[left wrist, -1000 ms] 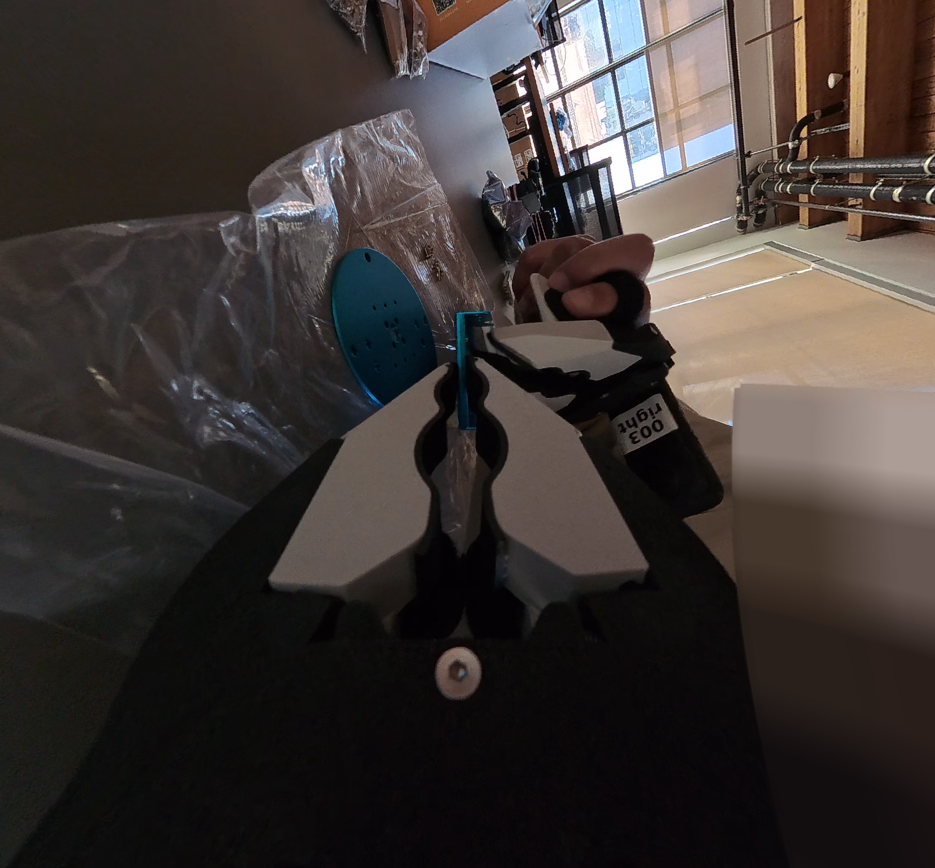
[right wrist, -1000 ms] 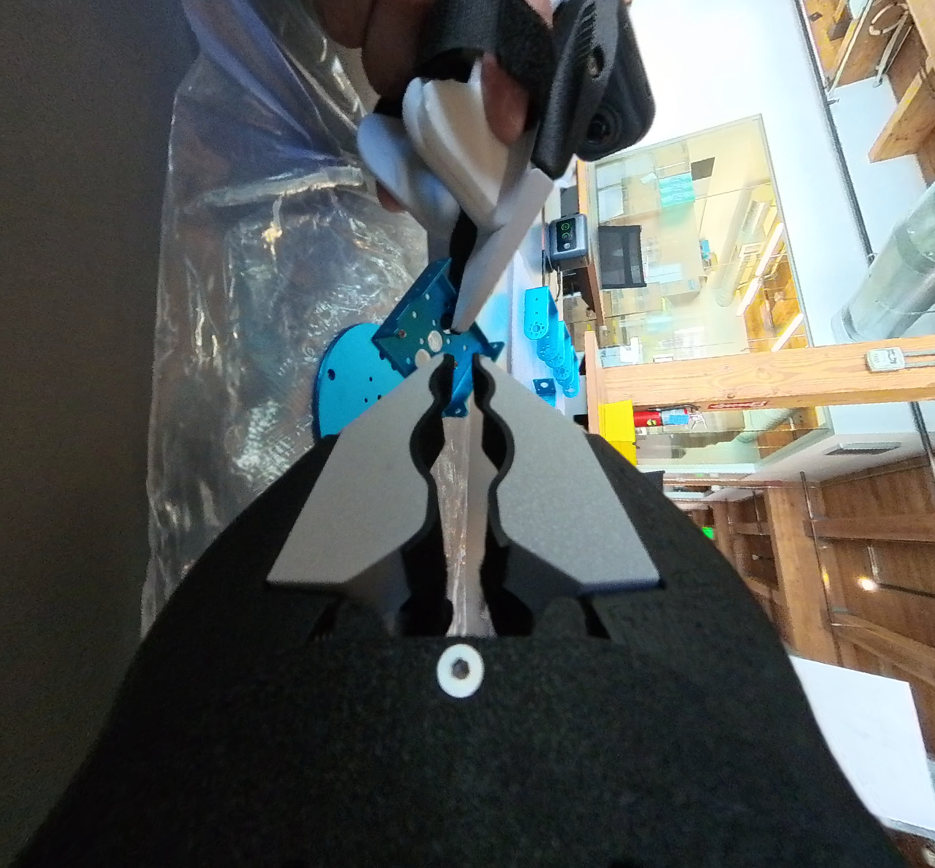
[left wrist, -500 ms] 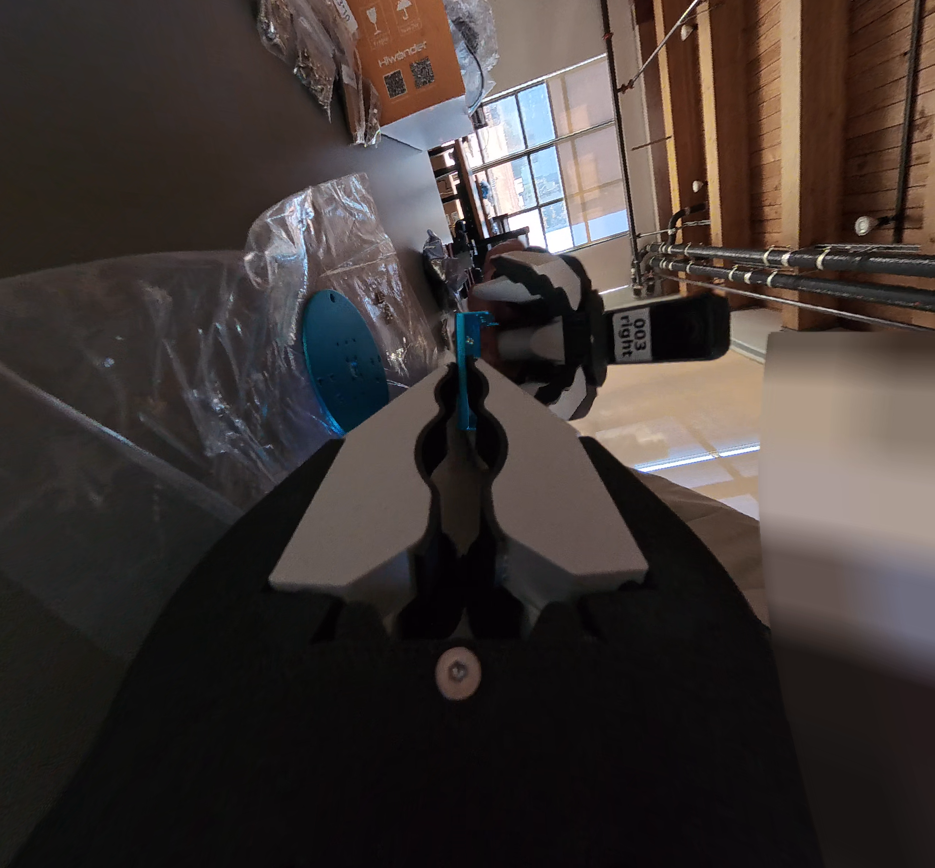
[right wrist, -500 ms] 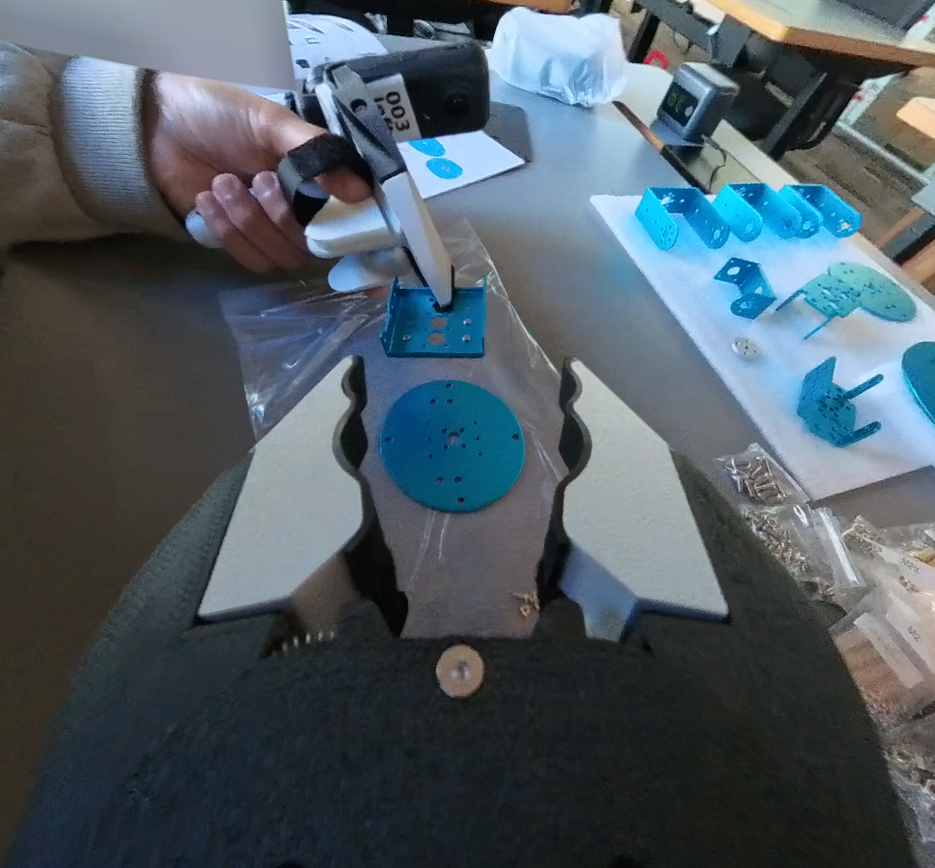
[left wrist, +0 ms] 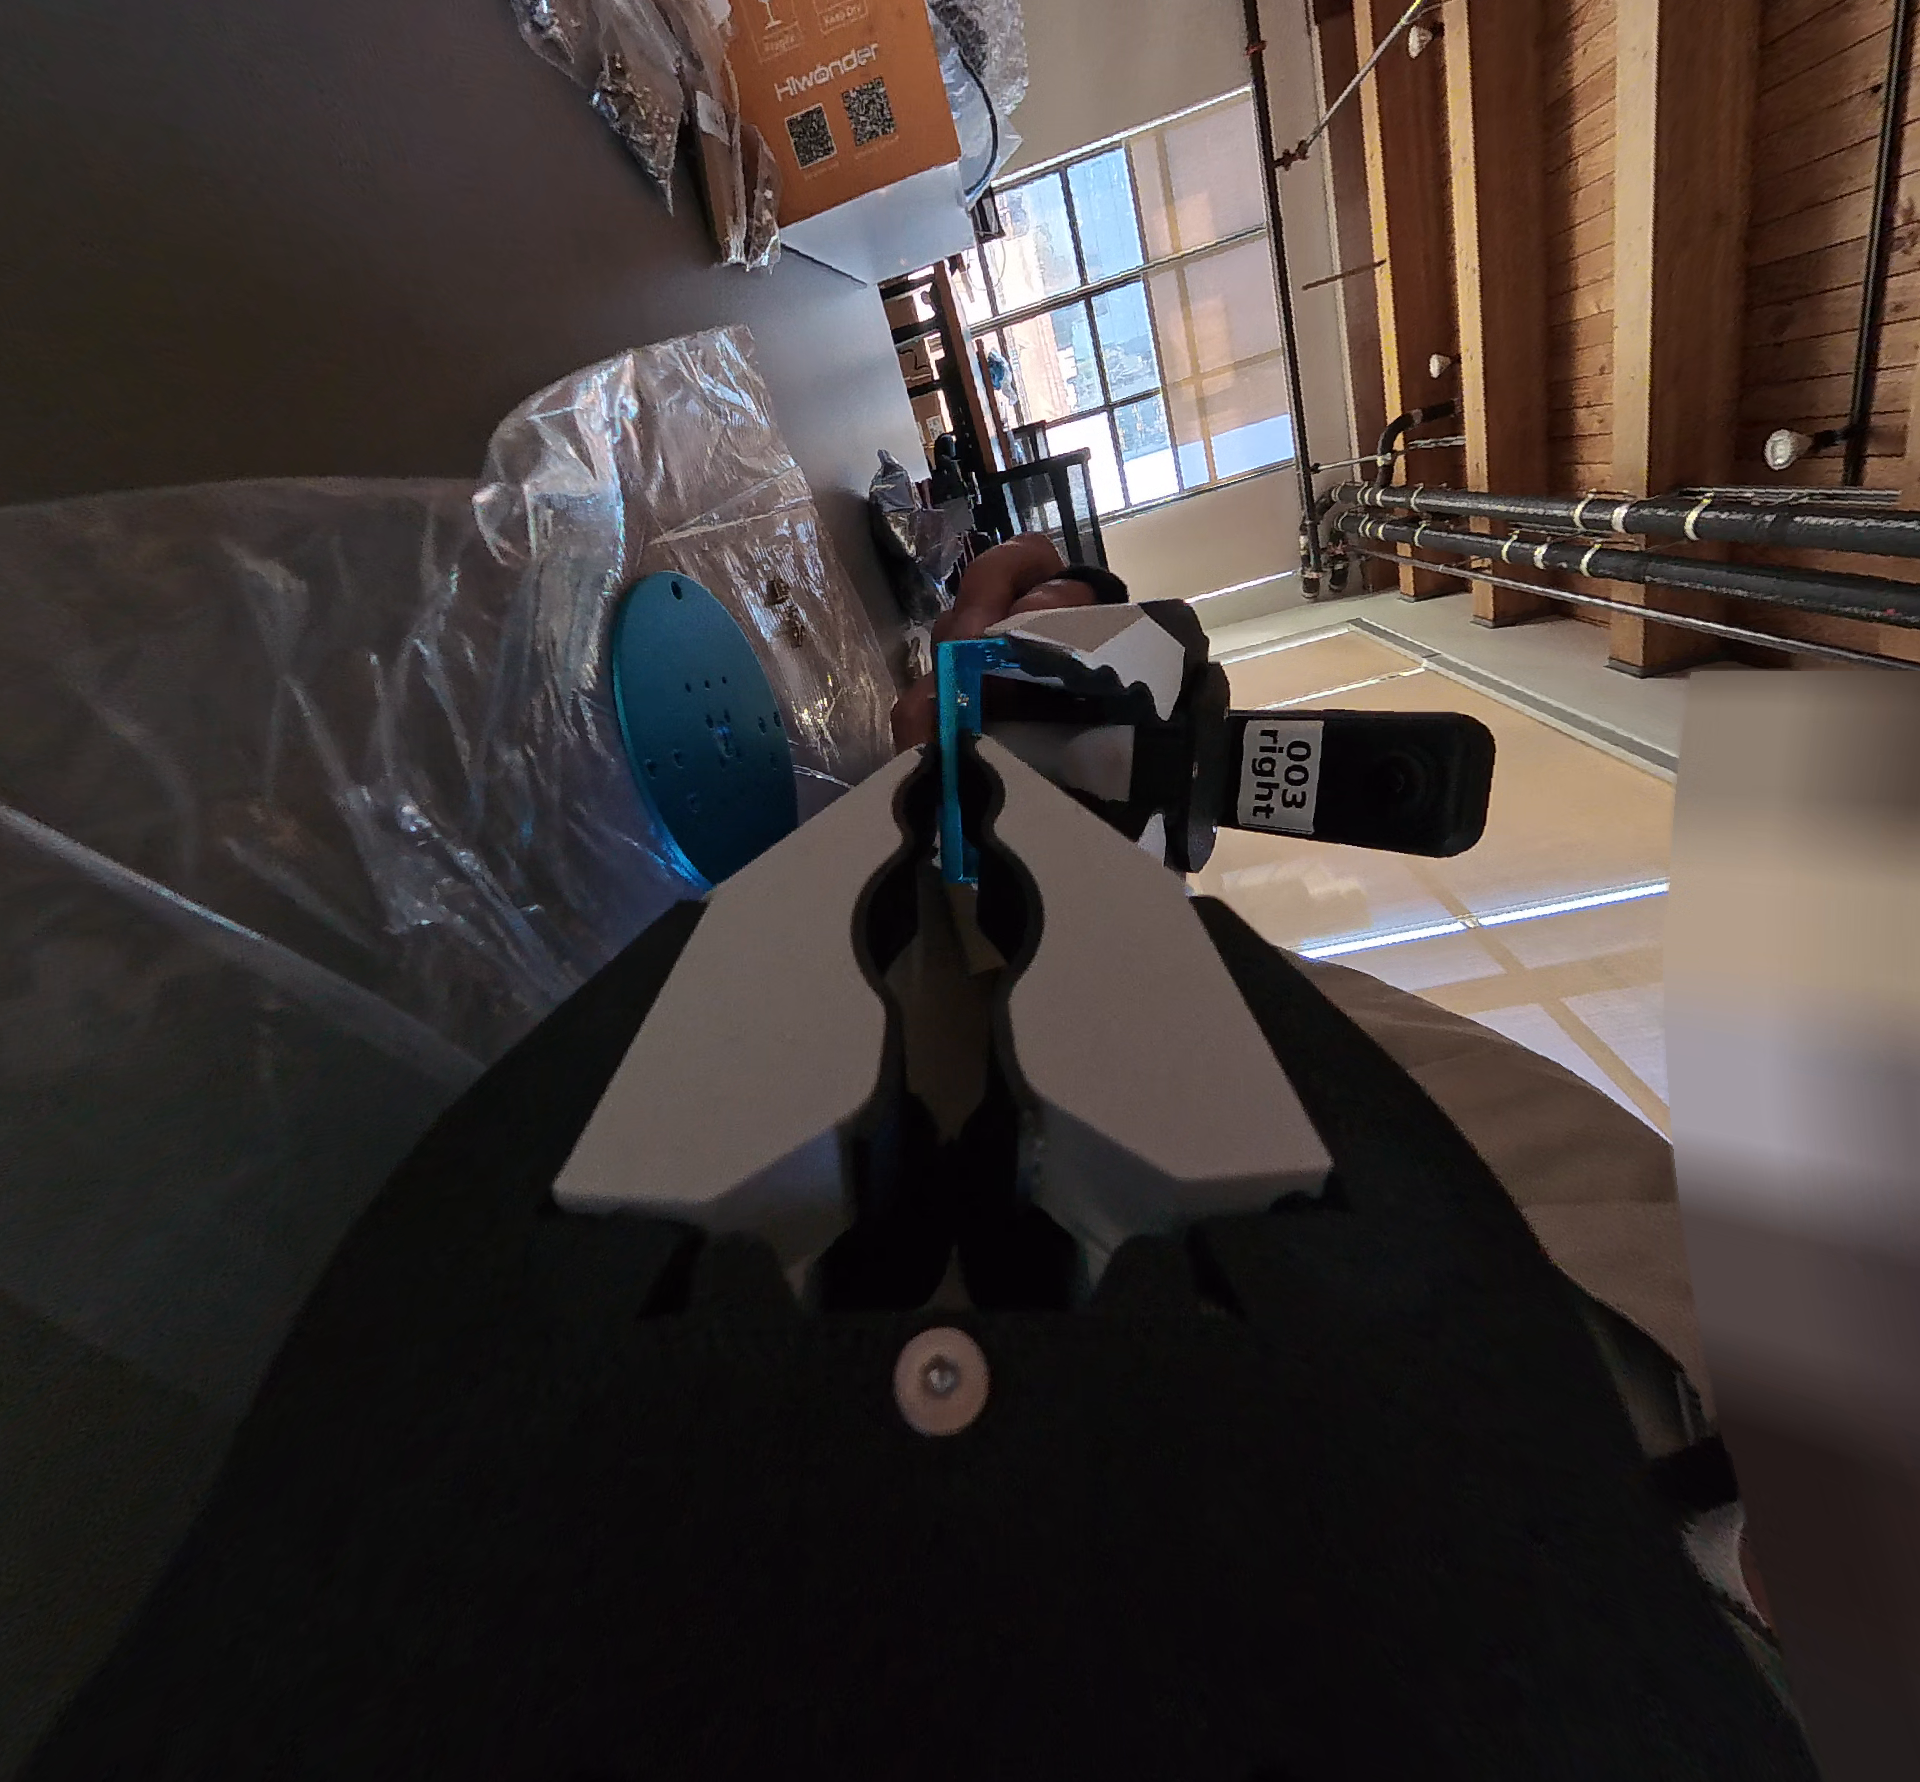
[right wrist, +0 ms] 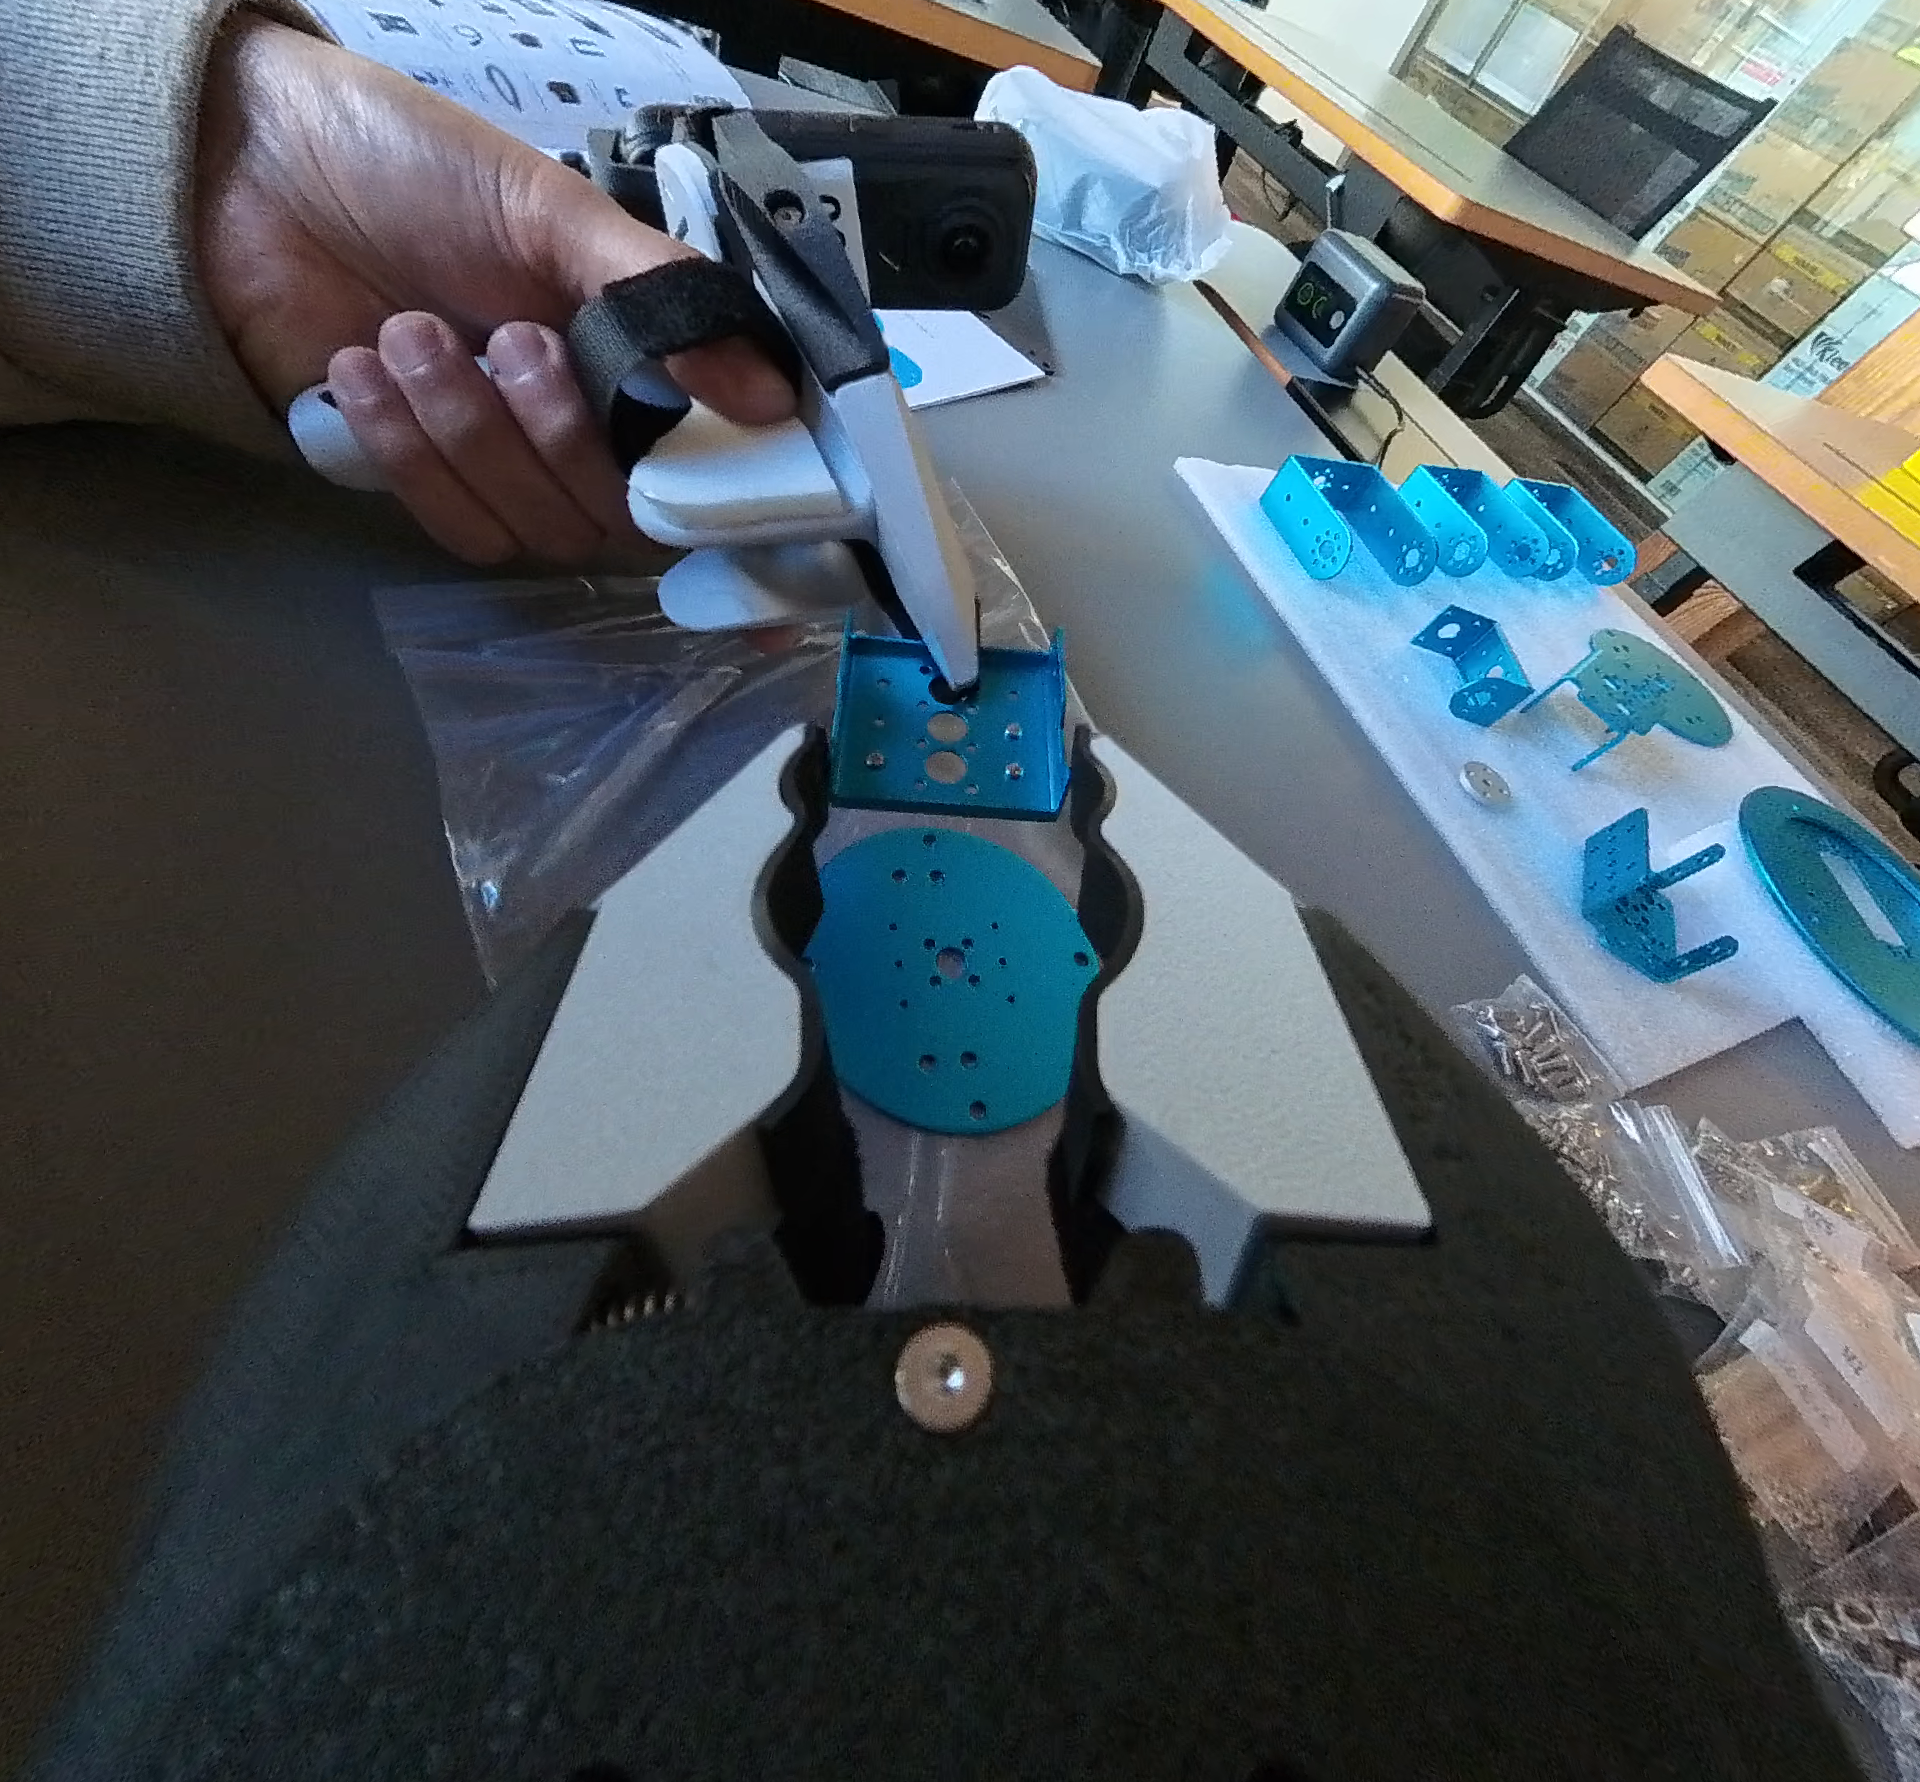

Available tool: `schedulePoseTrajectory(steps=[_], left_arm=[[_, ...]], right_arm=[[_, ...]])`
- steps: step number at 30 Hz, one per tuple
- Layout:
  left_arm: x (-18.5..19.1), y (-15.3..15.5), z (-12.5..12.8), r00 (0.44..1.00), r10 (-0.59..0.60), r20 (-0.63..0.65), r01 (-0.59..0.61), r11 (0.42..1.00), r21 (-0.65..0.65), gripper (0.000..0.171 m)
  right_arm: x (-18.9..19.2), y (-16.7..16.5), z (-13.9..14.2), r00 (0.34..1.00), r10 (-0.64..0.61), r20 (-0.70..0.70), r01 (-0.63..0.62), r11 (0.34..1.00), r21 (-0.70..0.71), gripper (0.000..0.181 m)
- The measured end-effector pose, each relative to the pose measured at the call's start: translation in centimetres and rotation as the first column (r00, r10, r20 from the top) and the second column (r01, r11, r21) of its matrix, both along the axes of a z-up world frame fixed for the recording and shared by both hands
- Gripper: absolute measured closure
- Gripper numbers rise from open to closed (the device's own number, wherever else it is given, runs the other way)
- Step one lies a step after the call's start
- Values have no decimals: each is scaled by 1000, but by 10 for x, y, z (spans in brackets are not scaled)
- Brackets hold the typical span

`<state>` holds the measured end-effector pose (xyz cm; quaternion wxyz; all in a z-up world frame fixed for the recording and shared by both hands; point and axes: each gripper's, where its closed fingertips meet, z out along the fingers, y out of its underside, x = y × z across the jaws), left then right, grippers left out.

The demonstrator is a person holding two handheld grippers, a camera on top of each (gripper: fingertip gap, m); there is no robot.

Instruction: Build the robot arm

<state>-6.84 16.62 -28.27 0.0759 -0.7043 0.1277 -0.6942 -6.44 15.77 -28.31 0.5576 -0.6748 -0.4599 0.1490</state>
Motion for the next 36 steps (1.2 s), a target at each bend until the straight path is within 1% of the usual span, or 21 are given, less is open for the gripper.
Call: schedulePoseTrajectory(steps=[7, 14, 18, 21, 24, 28, 31, 36], left_arm=[[1, -1, -2, 1000, -7, -12, 7, 1000, 5, 170], [3, -4, -3, 999, -30, -24, 30, 999, 33, 167], [4, -6, -6, 998, -45, -34, 47, 998, 32, 169], [5, -6, -9, 998, -43, -56, 46, 998, 44, 170], [5, -8, -8, 997, -57, -51, 59, 998, 36, 170], [2, -2, -6, 999, -33, -29, 33, 999, 20, 170], [1, -4, -8, 998, -43, -55, 47, 997, 60, 170], [2, -8, -8, 996, -63, -61, 67, 995, 74, 170]], right_arm=[[0, -1, -2, 1000, -6, -6, 5, 999, -32, 136], [4, 0, -3, 998, -39, -56, 30, 988, -151, 136], [7, 2, -7, 998, -55, -19, 51, 989, -141, 136], [8, 2, -10, 998, -58, 32, 61, 993, -101, 136], [8, -1, -8, 998, -52, 36, 56, 994, -96, 136], [11, -2, -9, 998, -56, 39, 61, 991, -120, 136], [9, -4, -8, 998, -65, 25, 68, 987, -149, 136], [7, -7, -2, 999, -41, 34, 44, 994, -98, 136]])
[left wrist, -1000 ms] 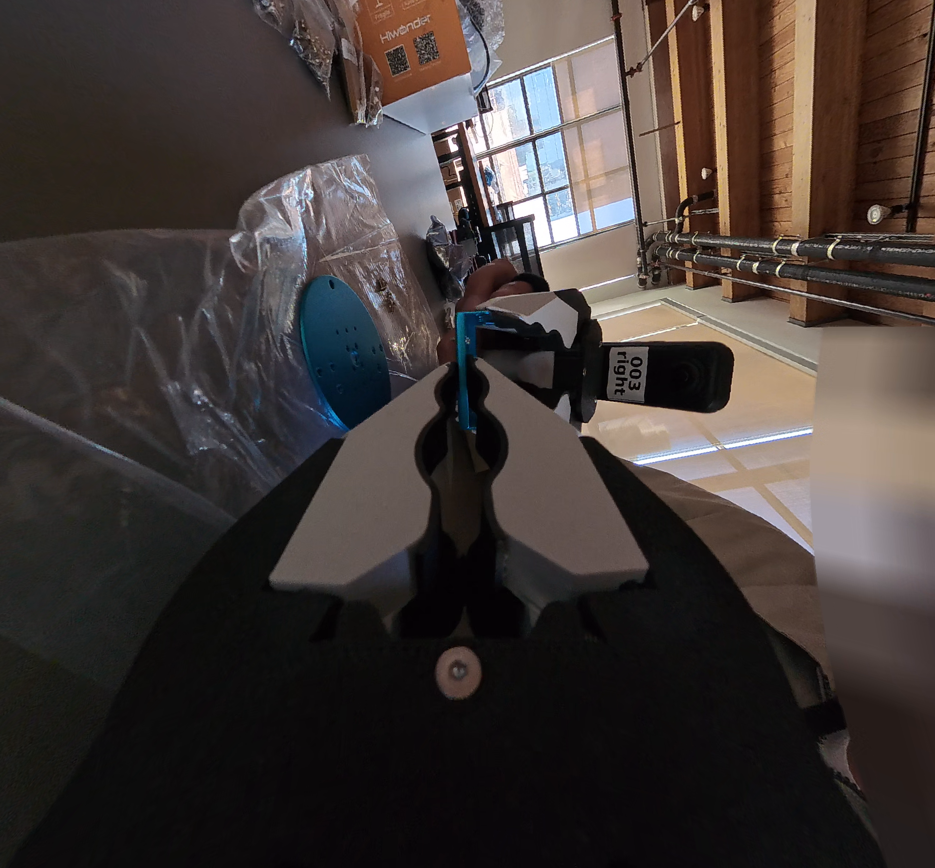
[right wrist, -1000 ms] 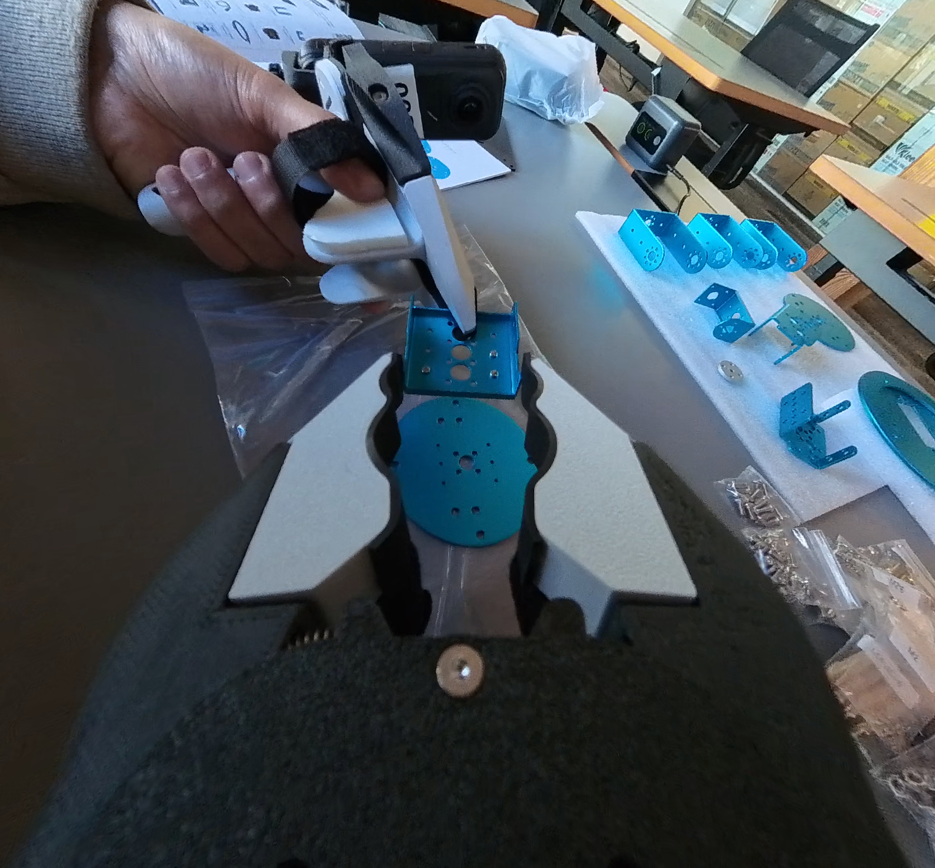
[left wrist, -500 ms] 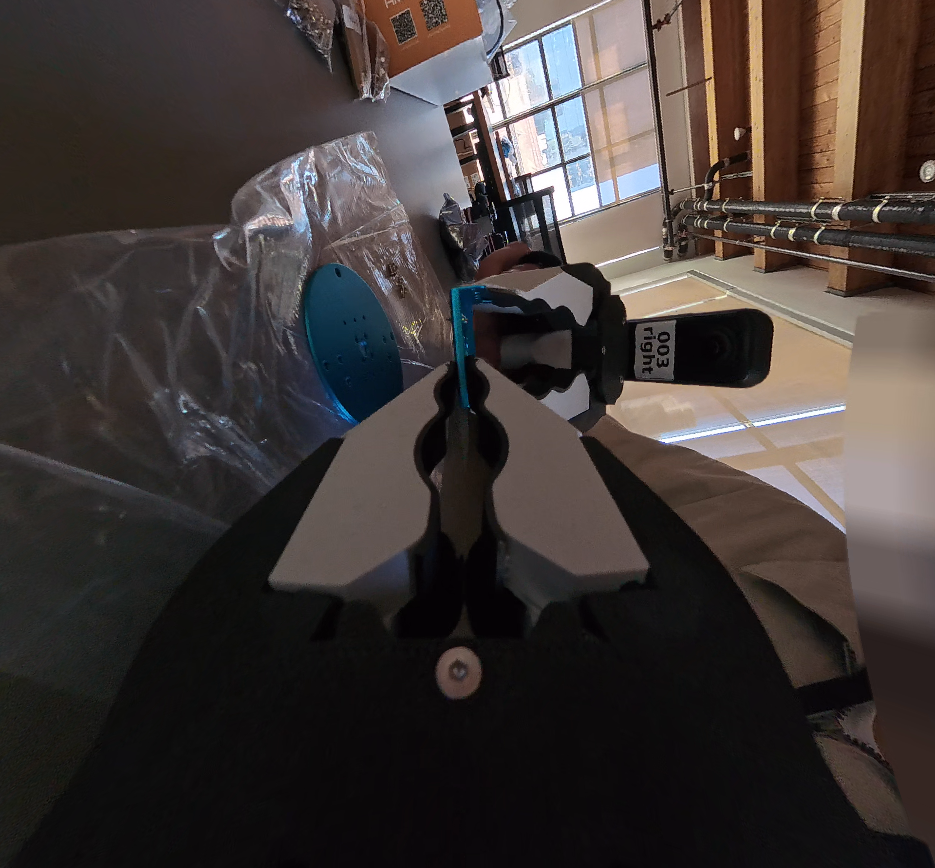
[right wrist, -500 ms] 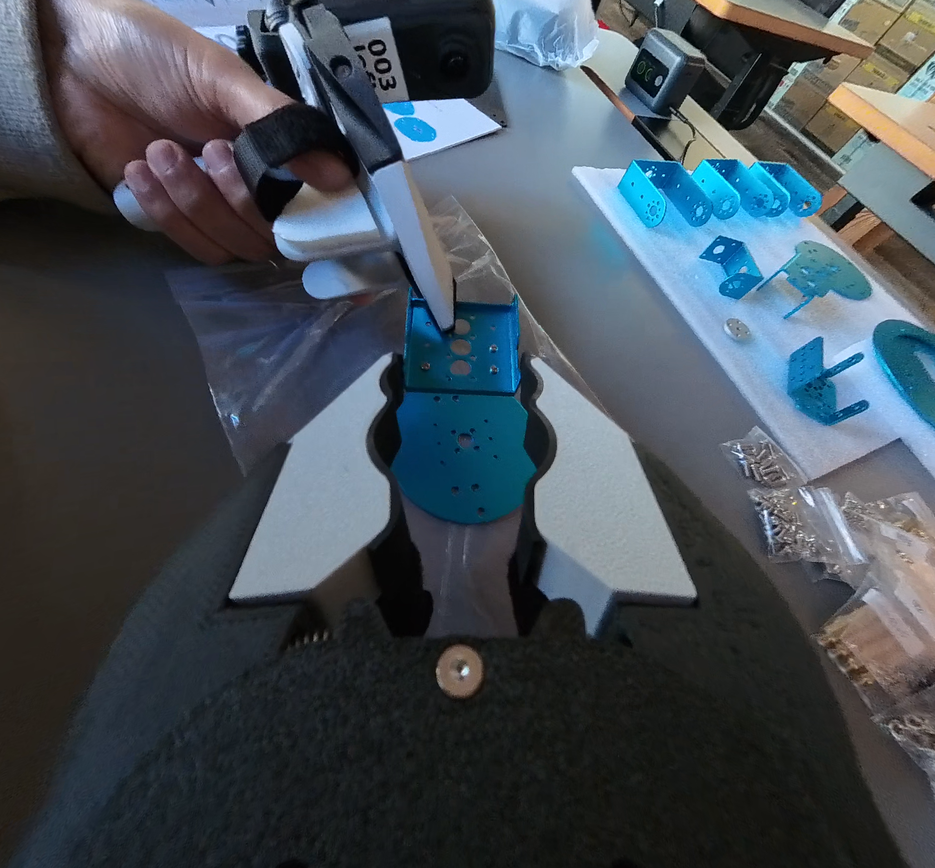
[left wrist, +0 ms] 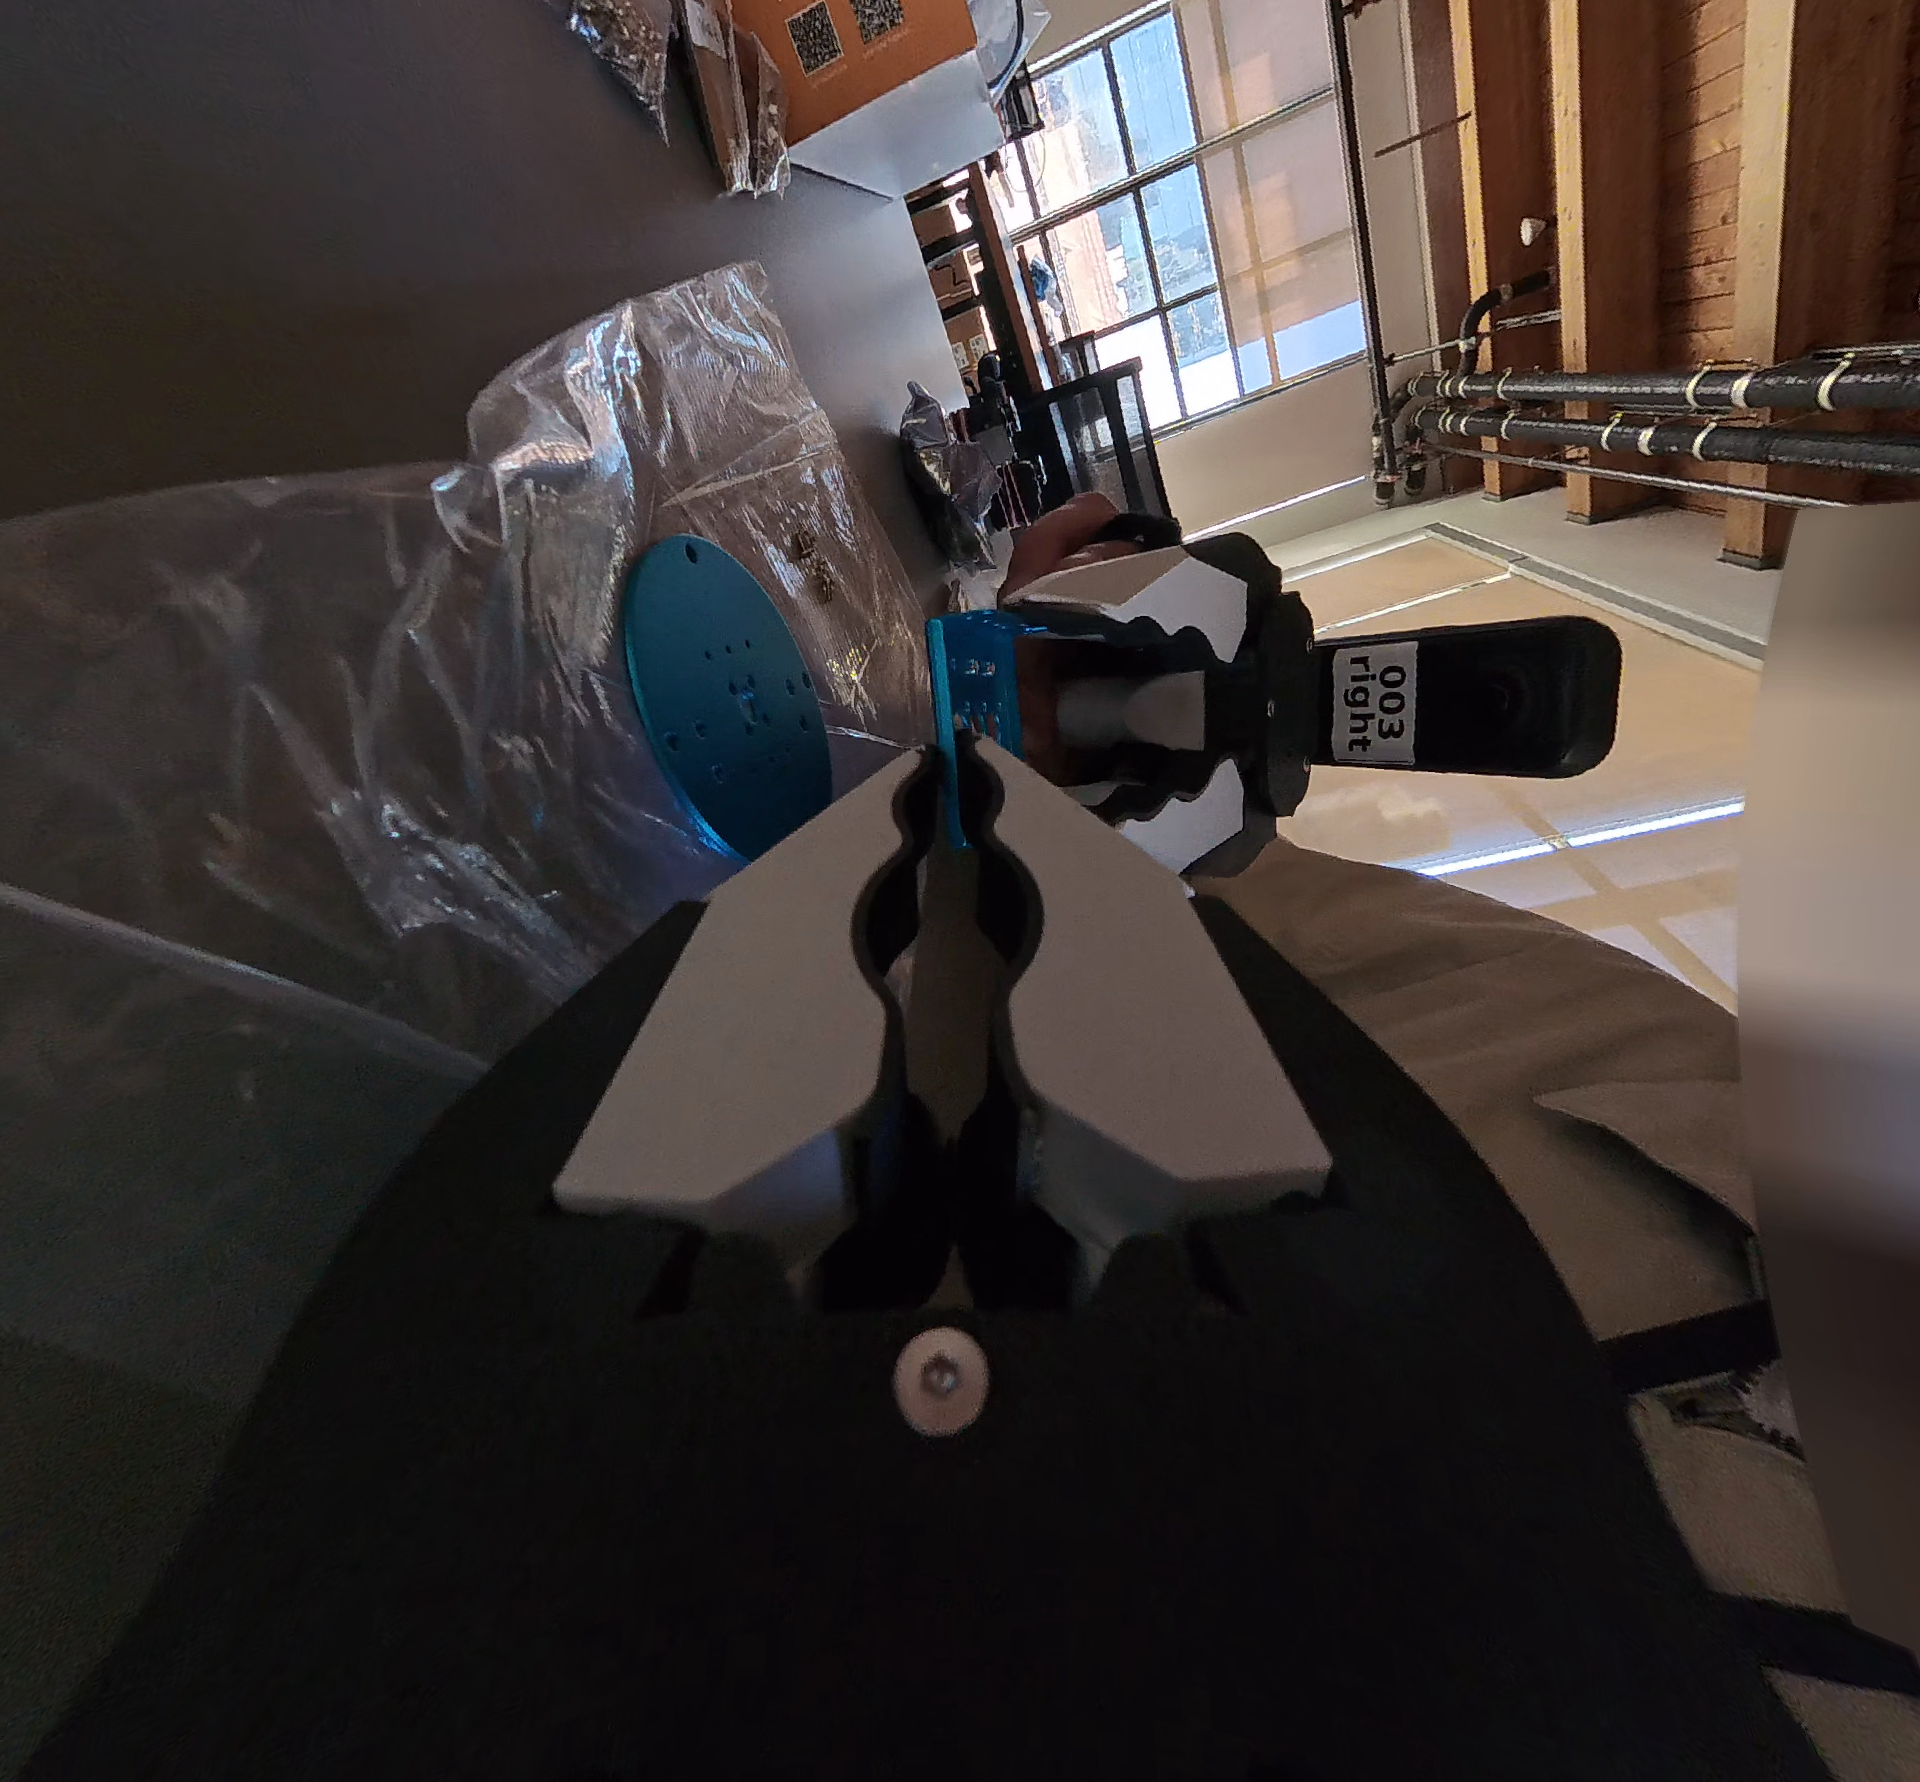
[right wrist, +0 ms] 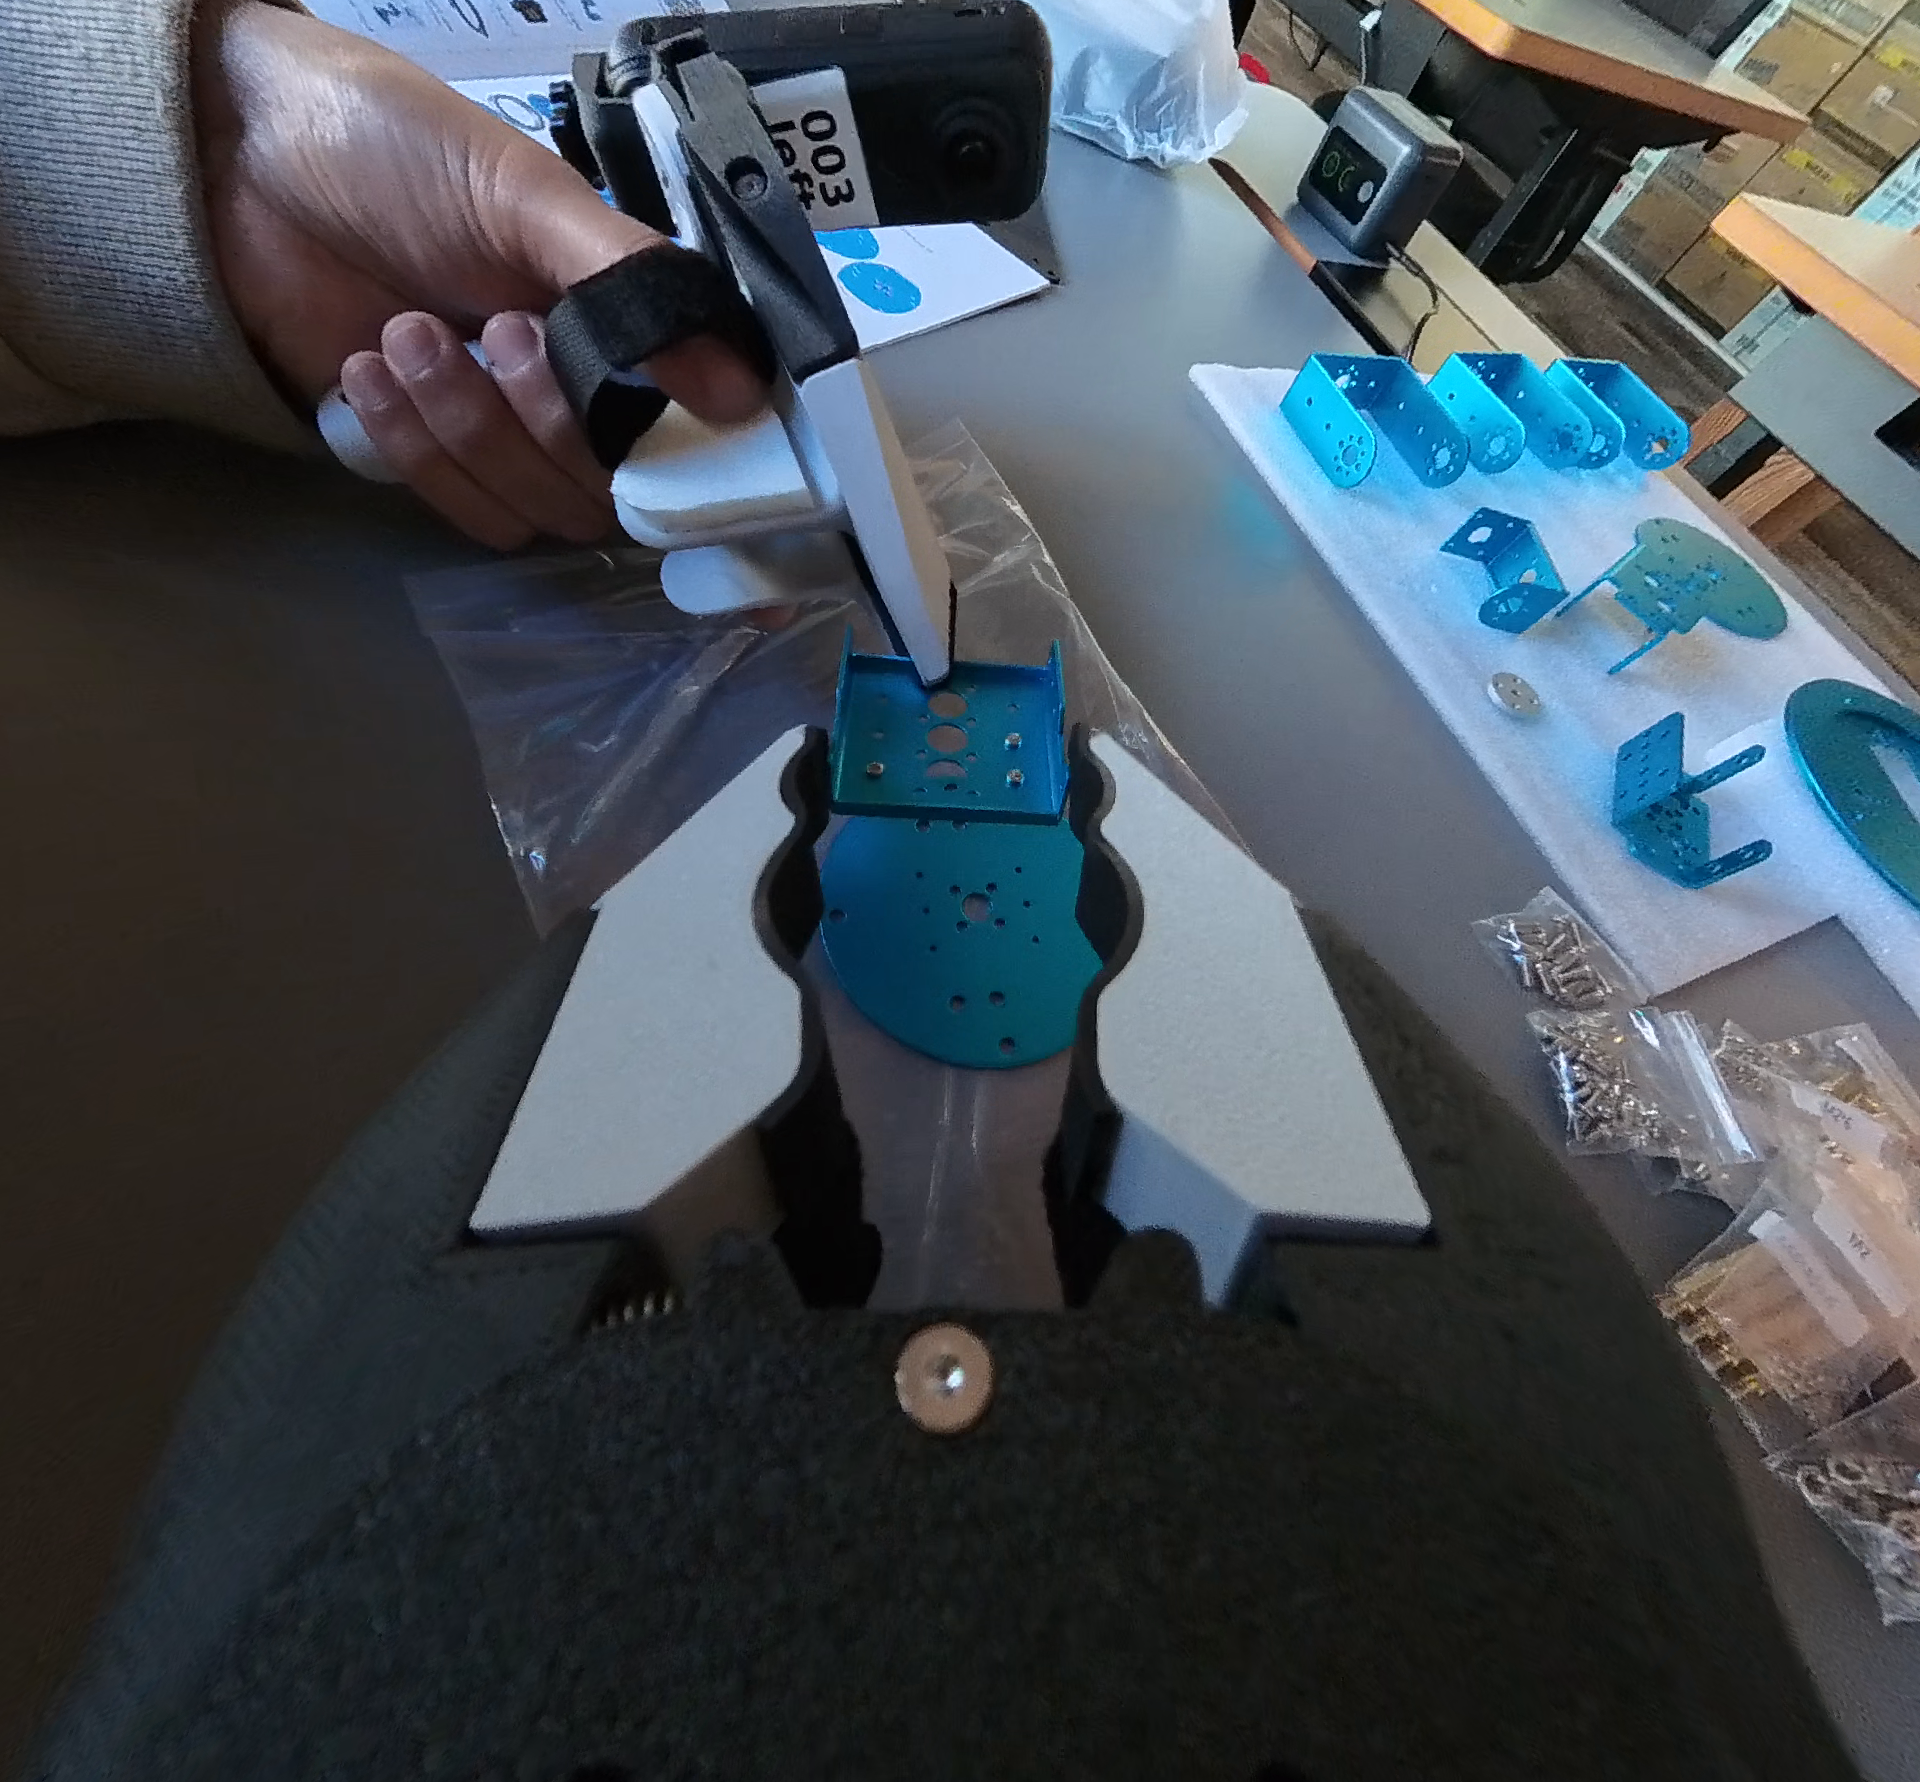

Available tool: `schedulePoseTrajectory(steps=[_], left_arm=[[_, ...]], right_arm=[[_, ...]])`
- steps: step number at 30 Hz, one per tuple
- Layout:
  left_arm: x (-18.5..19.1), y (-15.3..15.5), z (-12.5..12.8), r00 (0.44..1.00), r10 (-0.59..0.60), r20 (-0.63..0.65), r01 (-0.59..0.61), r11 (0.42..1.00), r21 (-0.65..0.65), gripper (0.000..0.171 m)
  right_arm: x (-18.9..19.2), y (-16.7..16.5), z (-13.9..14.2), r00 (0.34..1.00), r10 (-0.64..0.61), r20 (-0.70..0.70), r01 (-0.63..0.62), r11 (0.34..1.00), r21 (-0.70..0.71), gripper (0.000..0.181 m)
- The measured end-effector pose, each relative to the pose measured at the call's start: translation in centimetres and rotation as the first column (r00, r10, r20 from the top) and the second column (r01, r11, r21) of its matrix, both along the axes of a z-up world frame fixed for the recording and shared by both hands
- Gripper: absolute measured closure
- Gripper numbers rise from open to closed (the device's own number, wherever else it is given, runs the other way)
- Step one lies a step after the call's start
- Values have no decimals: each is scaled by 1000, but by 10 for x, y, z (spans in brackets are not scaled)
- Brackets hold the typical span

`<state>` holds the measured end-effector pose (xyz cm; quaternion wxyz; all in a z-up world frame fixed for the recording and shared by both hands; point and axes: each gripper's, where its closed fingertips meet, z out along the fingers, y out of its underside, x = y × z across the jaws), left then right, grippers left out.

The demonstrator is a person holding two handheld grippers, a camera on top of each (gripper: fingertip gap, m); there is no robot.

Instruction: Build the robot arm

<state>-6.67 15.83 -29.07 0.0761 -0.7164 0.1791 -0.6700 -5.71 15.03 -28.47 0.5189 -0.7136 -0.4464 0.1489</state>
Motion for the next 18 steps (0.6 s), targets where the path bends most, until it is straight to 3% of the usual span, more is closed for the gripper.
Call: schedulePoseTrajectory(steps=[8, 15, 18], left_arm=[[-1, 3, -5, 998, 34, -50, -31, 998, 51, 170], [-8, 14, -9, 992, 94, -84, -88, 994, 71, 170], [-7, 14, -10, 991, 98, -87, -92, 993, 75, 170]], right_arm=[[2, 0, -12, 998, 53, 15, -53, 999, -9, 136], [9, 1, -4, 998, 45, -40, -47, 998, -51, 132], [11, 3, -5, 997, 32, -64, -37, 995, -92, 122]])
